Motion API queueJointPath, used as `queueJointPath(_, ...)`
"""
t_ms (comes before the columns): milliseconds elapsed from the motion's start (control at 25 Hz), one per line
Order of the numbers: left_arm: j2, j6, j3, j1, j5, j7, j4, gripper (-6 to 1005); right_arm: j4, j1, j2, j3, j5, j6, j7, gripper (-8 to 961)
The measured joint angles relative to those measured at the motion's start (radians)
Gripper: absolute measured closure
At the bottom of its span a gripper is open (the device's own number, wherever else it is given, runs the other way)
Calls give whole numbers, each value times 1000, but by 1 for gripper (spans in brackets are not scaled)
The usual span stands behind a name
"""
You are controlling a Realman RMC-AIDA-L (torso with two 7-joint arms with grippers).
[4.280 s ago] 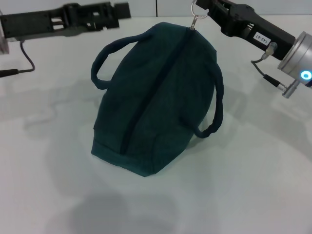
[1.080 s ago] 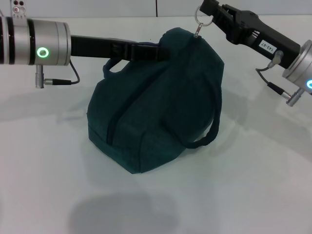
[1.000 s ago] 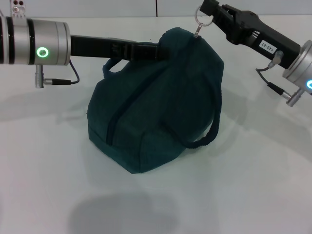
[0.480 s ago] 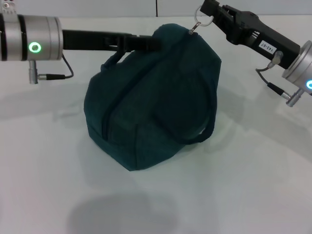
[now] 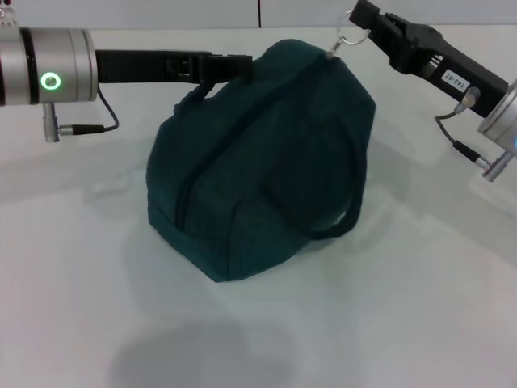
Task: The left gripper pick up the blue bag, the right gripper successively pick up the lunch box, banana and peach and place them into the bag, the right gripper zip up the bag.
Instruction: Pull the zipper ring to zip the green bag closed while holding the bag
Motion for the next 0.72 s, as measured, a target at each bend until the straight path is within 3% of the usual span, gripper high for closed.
queueJointPath(400,-7,-9,-6,2,-46,31,-8,980,9,5,0,0,4,1,1,937)
queueJointPath(720,-6,-11,-1,-6,-58,56,-32,734,10,6,0,-1,4,0,0,937)
